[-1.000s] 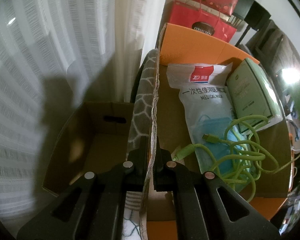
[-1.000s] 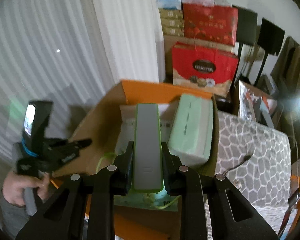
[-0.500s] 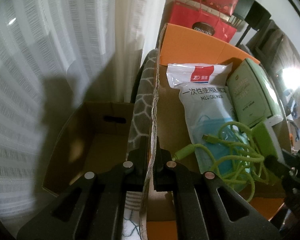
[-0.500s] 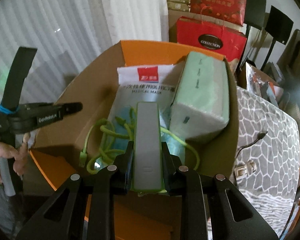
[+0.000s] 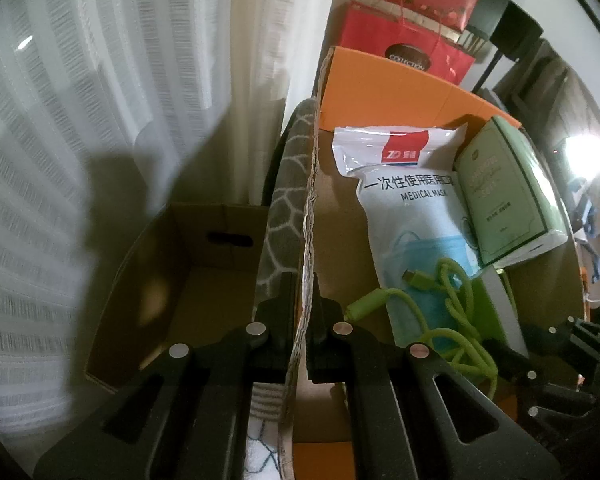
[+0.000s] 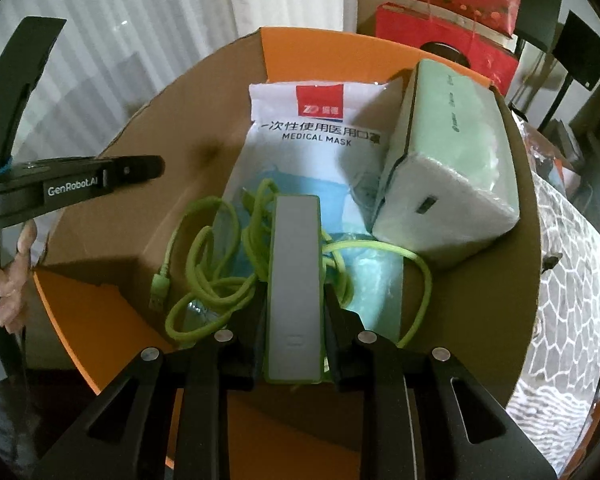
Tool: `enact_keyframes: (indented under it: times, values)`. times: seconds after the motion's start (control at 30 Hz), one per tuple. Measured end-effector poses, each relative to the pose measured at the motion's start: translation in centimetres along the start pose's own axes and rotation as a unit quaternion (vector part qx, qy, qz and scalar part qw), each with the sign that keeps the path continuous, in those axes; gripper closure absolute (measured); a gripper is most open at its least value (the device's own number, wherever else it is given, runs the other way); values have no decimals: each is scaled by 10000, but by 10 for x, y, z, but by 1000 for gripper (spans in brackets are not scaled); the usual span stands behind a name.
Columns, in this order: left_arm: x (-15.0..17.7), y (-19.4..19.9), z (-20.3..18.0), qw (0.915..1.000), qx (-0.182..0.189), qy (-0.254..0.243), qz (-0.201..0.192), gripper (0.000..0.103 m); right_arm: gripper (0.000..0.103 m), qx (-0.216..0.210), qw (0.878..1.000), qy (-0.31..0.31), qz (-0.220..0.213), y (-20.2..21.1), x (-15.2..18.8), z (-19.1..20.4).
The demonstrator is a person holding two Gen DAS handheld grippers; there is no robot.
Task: Organize objects
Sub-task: 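Open the right tool to release the power bank in the box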
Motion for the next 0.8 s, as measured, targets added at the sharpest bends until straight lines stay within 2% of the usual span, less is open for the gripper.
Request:
enact_keyframes:
  times: [0.1,0.17,0.23,0.6,0.7,0.8]
  values:
    - [0,0,0,10000,-5,-6,0,99,72,18,9999,7,-149,12,-6,-1]
    - [0,0,0,10000,-4,1,0,99,64,-26,9996,13,-273,24,-12,-1]
    - [0,0,0,10000,-18,15,-2,99,62,-4,9993,52,-376,32,-18,0]
    - [0,0,1,9998,-89,157,-28,99,53,324,9970,167,-686,63,-26,-10]
    - [0,0,1,9998,-103,164,-28,99,46,381,9967,103,-709,66,-22,-17]
    - [0,0,1,9998,-112,191,-32,99,34,418,9963,30,-748,69,-19,-24]
Point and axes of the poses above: each gripper's, at about its wrist camera, not at the fingertips, and y roughly against the way its jaws point, z to its left, x to its underside, the point moved 6 cm from there along -y, roughly the way its jaws point, and after that the axes turned 4 degrees about -z, right-handed, at the moved point
